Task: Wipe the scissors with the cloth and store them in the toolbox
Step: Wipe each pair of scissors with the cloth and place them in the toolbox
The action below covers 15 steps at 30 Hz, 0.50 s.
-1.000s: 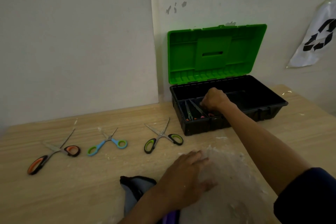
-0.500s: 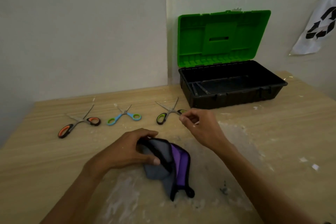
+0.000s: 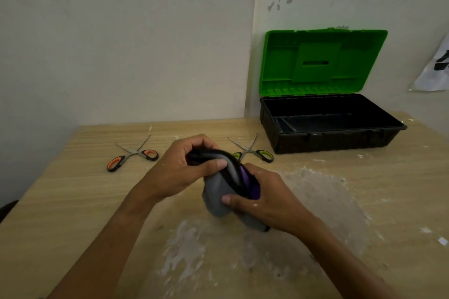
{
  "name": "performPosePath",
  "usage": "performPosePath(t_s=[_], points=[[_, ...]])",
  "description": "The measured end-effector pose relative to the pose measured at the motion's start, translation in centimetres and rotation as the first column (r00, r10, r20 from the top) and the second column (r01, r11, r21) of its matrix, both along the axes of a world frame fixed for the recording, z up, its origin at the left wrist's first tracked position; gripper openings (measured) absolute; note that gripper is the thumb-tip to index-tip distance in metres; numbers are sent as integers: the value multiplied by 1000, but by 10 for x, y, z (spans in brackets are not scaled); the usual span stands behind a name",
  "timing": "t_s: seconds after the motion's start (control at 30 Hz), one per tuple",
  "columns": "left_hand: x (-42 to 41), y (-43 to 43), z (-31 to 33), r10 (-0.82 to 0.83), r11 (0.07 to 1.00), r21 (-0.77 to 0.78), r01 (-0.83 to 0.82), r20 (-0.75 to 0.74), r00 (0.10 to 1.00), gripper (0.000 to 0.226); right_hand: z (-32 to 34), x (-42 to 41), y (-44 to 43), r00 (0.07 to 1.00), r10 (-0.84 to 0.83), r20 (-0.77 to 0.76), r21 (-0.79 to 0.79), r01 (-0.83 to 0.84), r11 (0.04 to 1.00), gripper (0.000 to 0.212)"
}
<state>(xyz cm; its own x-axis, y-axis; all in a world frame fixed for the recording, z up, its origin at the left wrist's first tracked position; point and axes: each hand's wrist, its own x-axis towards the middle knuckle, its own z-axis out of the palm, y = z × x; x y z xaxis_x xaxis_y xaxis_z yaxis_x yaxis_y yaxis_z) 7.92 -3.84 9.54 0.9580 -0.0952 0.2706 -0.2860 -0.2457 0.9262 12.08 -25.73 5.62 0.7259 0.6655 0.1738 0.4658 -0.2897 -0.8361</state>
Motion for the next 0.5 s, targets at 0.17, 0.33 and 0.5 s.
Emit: performPosePath(t_s=[0.17,0.33,0.5], points=[[2,-6,-3,55,917,-384,-111,-154,987,42,8,2,-7,960,123,-253,211,-69,975,34],[5,-4,-10,-42,829,-536,-160,-345,938,39,8,2,-10,927,107,-360,258,-12,966,35],[2,-1,-10,-134,794,-597,-117,-359,924,20,6,5,-15,932,25,-362,190,48,981,51]])
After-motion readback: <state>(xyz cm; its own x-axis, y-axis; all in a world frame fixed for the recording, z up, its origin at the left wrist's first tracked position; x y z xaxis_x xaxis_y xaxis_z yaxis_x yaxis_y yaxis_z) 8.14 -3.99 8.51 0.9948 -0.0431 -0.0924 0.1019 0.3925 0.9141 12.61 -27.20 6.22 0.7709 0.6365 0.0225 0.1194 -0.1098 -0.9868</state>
